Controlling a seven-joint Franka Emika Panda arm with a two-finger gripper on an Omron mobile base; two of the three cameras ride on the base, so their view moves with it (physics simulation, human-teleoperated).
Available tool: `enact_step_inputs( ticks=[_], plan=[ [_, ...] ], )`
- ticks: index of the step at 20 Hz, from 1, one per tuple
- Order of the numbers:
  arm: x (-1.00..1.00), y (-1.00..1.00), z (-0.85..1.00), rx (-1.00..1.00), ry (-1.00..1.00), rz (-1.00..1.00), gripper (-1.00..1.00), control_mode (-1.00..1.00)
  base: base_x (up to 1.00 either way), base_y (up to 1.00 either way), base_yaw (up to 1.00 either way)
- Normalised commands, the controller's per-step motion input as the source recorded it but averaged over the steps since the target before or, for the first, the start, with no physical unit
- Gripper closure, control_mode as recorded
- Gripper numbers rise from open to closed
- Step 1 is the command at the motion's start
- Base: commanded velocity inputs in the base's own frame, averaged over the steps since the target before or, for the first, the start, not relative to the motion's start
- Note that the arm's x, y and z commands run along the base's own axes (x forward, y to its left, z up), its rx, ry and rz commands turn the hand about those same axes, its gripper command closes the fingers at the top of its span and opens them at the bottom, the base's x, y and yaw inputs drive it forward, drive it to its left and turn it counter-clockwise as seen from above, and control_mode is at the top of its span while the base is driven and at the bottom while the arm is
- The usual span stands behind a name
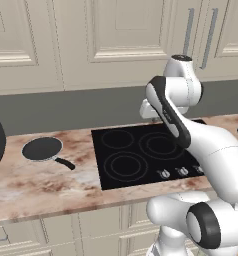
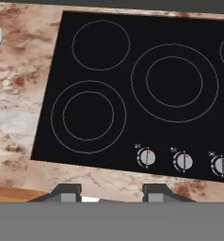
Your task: Place both pans onto different burners. Then place the bell pepper and the steak on different pans.
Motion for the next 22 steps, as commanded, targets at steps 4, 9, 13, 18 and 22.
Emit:
enact_step_inputs(
  ticks=[4, 9, 13, 18, 22],
  plan=[
    [0.00, 0.01, 0.00, 0.00, 0.00, 0.00, -1.00, -1.00, 0.00, 0.00, 0.00],
    [-0.01, 0.40, -0.07, 0.00, 0.00, 0.00, -1.00, -1.00, 0.00, 0.00, 0.00],
    [0.00, 0.66, -0.09, 0.00, 0.00, 0.00, -1.00, -1.00, 0.00, 0.00, 0.00],
    [0.00, 0.48, -0.19, 0.01, 0.00, 0.05, -1.00, -1.00, 0.00, 0.00, 0.00],
    [0.00, 0.43, -0.28, 0.03, 0.03, 0.10, -1.00, -1.00, 0.00, 0.00, 0.00]
  ],
)
